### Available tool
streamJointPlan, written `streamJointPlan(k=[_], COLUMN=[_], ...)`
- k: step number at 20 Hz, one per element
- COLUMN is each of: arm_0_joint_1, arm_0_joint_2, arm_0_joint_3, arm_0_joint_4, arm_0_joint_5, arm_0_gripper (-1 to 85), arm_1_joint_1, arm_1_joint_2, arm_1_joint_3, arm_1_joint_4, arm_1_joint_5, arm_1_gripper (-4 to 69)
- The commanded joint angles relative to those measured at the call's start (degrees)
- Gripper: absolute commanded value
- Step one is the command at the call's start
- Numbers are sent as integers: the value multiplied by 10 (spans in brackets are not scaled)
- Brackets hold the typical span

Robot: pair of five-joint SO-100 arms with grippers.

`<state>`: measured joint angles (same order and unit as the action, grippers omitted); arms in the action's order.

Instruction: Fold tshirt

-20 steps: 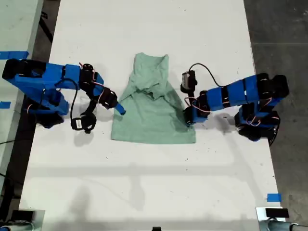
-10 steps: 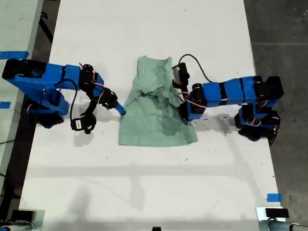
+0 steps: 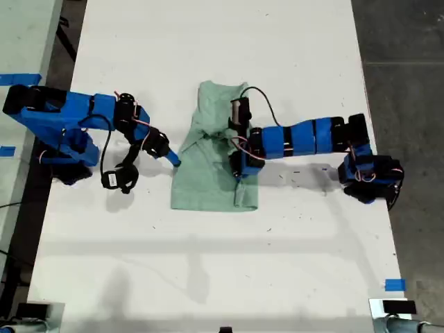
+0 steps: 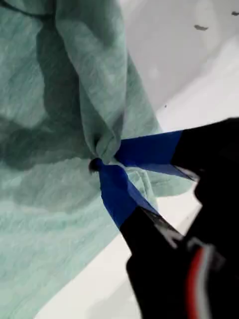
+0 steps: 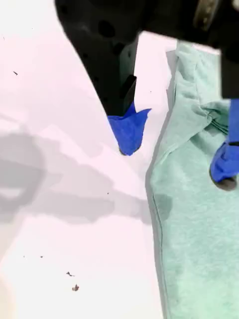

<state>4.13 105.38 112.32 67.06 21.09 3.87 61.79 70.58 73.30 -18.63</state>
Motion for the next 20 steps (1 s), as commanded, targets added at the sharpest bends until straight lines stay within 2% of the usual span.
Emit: streamJointPlan(k=[1,2,4,5,8,13,16,20], arm_0_joint_1=[7,6,4,4,4,10,20,51], arm_0_joint_2=[15,15,14,14,11,-6,-29,-86], arm_0_joint_3=[-5,-5,-7,-7,-14,-46,-71,-107], arm_0_joint_4=[-7,-7,-9,-10,-4,15,19,0], arm_0_joint_5=[-7,-7,-7,-7,-7,-7,-15,-43], arm_0_gripper=[216,216,216,216,209,205,201,205], arm_1_joint_1=[9,10,11,11,2,1,10,14], arm_1_joint_2=[-50,-69,-60,-56,16,177,240,265], arm_1_joint_3=[-5,-11,-19,-41,-62,-62,-23,19], arm_1_joint_4=[-55,-62,-51,-16,48,148,170,169], arm_1_joint_5=[-14,-19,-23,-17,-14,-17,-23,-23], arm_1_gripper=[-26,-18,68,169,280,288,286,285])
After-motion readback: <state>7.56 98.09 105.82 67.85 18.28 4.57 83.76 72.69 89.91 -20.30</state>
